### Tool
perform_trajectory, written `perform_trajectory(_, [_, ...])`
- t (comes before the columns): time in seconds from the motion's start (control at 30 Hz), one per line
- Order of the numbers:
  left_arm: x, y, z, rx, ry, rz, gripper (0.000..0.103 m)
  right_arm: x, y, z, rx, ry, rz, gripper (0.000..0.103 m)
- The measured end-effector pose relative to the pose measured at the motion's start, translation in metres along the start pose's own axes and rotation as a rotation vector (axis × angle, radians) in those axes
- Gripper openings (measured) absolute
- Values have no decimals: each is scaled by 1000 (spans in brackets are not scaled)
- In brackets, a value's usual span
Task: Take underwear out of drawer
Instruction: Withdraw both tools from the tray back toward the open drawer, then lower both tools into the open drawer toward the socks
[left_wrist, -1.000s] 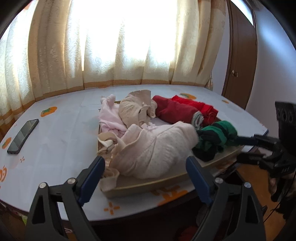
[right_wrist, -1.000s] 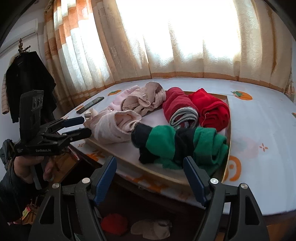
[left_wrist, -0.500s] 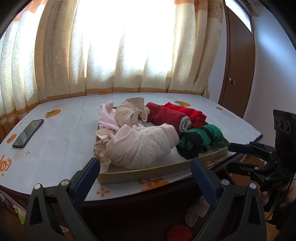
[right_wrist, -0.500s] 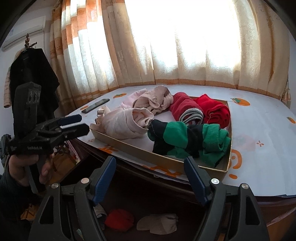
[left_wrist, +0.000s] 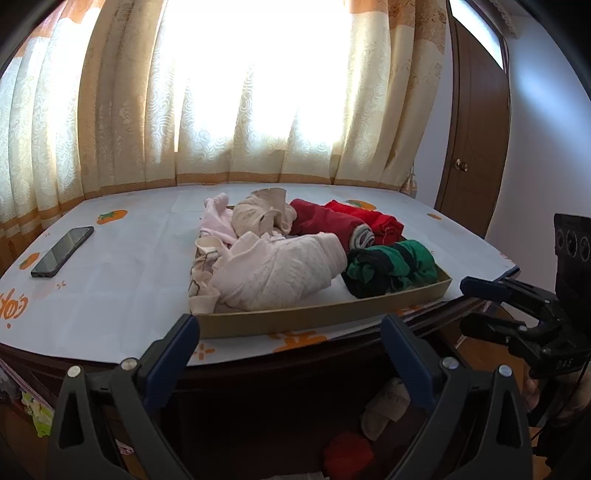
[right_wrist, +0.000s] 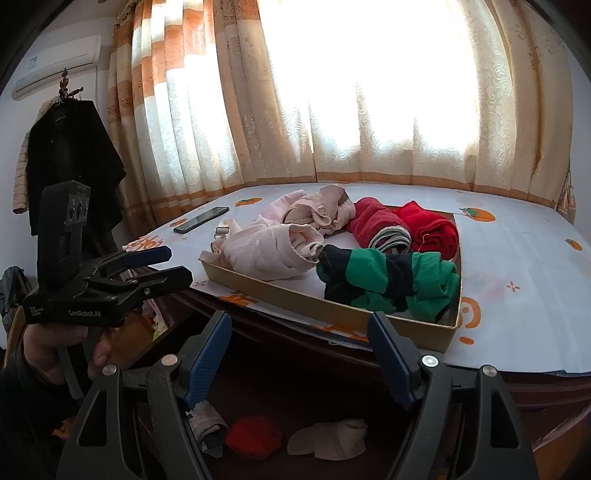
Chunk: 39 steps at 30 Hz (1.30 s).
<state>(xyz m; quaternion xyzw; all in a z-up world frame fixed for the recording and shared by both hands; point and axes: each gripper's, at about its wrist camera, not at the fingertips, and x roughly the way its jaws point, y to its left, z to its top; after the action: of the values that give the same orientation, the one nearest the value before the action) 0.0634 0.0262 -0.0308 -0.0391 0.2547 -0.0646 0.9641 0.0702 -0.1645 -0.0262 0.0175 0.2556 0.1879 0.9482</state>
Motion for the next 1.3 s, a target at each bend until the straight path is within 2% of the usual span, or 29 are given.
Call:
perform_trajectory(0.43, [-10,5,-22,-32,2,20,100,1,2,-16,24,19,-2,79])
perform_trajectory(0.7, [-8,8,-43,-51,47,20,100,6,-3,-34,46,57,-12,79])
perform_trajectory(0.9, [-1,8,-57,-46,107,15,100,14,-5,-47,41,104,-30,79])
perform_trajectory(1.17, [15,6,-82,-44,221,-11,100,35,-3,-70,-4,220,-44,79])
perform_trajectory(1.3, [23,1,-90,-23,272,-12,100,46,0,-78,-58,277,-82,79])
